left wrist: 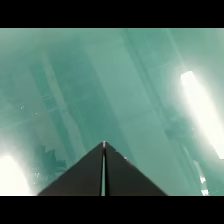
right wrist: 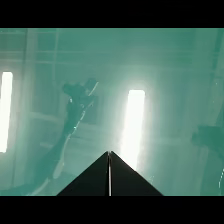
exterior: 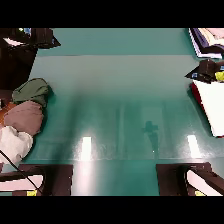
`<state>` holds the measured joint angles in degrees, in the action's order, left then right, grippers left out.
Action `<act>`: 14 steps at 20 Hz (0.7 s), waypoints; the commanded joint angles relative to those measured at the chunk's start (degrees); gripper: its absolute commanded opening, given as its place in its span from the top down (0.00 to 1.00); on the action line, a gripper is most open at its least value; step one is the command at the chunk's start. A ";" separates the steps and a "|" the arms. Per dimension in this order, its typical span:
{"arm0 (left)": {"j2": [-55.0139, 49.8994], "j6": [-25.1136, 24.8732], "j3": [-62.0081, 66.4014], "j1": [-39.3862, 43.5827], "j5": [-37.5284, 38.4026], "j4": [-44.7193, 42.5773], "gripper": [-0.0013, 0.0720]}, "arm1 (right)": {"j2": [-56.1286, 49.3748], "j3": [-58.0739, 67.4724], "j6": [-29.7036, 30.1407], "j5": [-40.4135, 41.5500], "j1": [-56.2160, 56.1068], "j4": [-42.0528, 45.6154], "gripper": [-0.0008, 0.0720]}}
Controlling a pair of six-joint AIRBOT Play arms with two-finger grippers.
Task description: Fold the shirts.
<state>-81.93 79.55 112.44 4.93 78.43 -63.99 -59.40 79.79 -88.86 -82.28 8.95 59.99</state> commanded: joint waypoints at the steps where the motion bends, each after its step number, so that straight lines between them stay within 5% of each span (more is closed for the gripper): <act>1: -0.02 -0.02 0.04 -0.02 0.00 0.00 0.95 | 0.00 -0.02 -0.02 0.33 -0.61 0.20 0.97; 14: -0.02 -0.24 0.04 -0.02 -1.20 0.55 0.94 | 0.00 -0.02 0.00 0.92 -0.61 0.20 0.96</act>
<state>-81.93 79.55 112.44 4.93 78.17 -63.75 -59.40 79.79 -88.86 -81.47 8.38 60.18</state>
